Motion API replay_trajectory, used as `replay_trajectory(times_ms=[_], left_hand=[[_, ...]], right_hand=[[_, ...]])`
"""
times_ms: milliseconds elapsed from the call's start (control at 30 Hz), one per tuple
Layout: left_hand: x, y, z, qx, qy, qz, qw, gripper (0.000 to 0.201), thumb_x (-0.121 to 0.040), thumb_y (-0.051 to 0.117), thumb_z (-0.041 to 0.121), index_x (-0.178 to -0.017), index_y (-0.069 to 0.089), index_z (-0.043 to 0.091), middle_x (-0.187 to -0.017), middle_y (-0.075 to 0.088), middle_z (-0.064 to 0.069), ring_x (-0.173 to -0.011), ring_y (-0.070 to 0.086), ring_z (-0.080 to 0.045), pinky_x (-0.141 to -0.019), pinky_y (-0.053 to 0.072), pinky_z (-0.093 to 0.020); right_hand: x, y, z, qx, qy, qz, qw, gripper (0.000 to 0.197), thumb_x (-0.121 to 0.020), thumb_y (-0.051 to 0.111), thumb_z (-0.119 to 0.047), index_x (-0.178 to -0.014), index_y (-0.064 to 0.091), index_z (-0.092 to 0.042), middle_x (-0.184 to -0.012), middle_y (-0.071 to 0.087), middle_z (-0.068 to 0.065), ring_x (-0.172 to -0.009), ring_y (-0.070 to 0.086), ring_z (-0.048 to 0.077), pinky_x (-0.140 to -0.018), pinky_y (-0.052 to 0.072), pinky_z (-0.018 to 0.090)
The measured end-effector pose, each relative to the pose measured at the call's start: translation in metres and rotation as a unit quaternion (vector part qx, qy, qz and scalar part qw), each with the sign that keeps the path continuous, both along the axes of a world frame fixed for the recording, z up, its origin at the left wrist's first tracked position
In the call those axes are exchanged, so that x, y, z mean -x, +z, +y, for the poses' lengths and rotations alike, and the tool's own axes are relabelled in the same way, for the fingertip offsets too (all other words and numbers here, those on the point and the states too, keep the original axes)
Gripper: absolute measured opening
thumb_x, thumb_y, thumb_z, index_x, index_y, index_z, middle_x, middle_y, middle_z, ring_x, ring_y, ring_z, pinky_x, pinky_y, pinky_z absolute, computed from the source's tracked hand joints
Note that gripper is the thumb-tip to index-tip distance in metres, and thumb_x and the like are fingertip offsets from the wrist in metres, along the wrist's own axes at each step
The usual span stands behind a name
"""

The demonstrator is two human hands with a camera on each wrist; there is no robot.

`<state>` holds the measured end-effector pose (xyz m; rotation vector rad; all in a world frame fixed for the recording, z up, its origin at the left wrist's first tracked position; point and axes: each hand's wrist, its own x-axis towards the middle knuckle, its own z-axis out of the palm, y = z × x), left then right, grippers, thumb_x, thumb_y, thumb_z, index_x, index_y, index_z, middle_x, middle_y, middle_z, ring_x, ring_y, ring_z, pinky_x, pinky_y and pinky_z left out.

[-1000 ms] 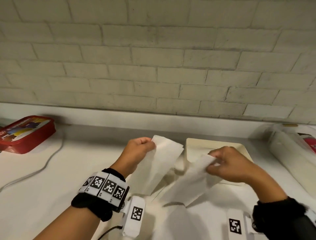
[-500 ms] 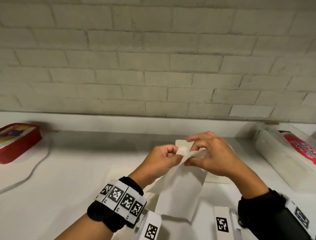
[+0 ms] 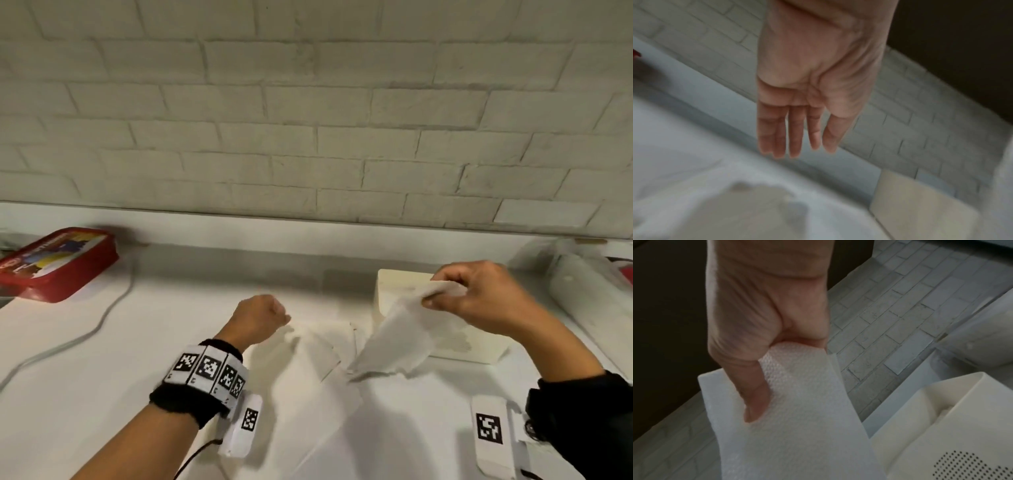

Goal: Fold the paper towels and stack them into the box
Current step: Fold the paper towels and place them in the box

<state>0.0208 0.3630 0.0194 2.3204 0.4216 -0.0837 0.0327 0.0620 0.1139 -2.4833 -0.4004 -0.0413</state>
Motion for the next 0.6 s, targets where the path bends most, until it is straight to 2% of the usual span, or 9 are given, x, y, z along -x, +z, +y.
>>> replay_trajectory(times_ms=[67,133,267,367,500,600], left_hand=[[-0.001,-0.024,0.009,-0.111,-0.018,0.048,0.993,0.017,-0.085,0.065,0.029,-0.098,0.062,0.017,-0.111,0.064,-0.003,-0.105,0.058,-0.019,-0.081,0.04,-0.02],[-0.002,-0.04,0.008,-0.151,-0.044,0.058,0.986,0.033,-0.084,0.065,0.031,-0.111,0.059,0.013,-0.116,0.063,-0.005,-0.111,0.055,-0.02,-0.084,0.038,-0.021],[-0.004,-0.06,0.0,-0.167,-0.077,0.07,0.98,0.043,-0.078,0.07,0.035,-0.113,0.056,0.015,-0.114,0.06,-0.005,-0.113,0.052,-0.02,-0.087,0.041,-0.025],[-0.006,-0.07,-0.001,-0.153,-0.064,0.055,0.985,0.029,-0.078,0.07,0.031,-0.097,0.051,0.021,-0.097,0.056,0.001,-0.101,0.053,-0.018,-0.079,0.041,-0.025],[-0.007,-0.073,0.0,-0.108,-0.052,0.045,0.992,0.028,-0.073,0.075,0.027,-0.068,0.047,0.029,-0.082,0.059,0.004,-0.082,0.058,-0.017,-0.073,0.046,-0.026],[-0.005,-0.071,-0.002,-0.108,-0.049,0.032,0.992,0.028,-0.073,0.073,0.027,-0.062,0.048,0.029,-0.073,0.058,0.008,-0.079,0.059,-0.016,-0.064,0.042,-0.022]], right_hand=[[-0.001,-0.001,-0.001,0.005,-0.005,0.009,1.0,0.021,-0.072,0.078,-0.024,-0.059,0.063,-0.031,-0.056,0.06,-0.018,-0.06,0.053,0.004,-0.057,0.04,0.024],[-0.001,-0.002,-0.001,0.012,-0.007,0.01,1.0,0.02,-0.072,0.077,-0.022,-0.06,0.063,-0.03,-0.057,0.061,-0.018,-0.06,0.053,0.001,-0.056,0.039,0.022],[0.002,0.001,0.002,0.023,0.002,0.018,1.0,0.016,-0.075,0.075,-0.02,-0.065,0.065,-0.028,-0.064,0.061,-0.017,-0.062,0.053,0.0,-0.053,0.039,0.019],[0.004,0.002,0.002,0.029,0.002,0.019,0.999,0.014,-0.075,0.075,-0.021,-0.066,0.065,-0.027,-0.063,0.059,-0.017,-0.059,0.051,0.001,-0.046,0.037,0.011],[0.003,-0.002,-0.001,0.035,0.003,0.013,0.999,0.018,-0.074,0.076,-0.021,-0.063,0.064,-0.03,-0.066,0.062,-0.017,-0.062,0.053,0.001,-0.052,0.039,0.008],[0.003,-0.003,-0.002,0.041,0.003,0.016,0.999,0.02,-0.074,0.076,-0.022,-0.063,0.063,-0.032,-0.068,0.062,-0.018,-0.066,0.054,-0.001,-0.051,0.04,0.005]])
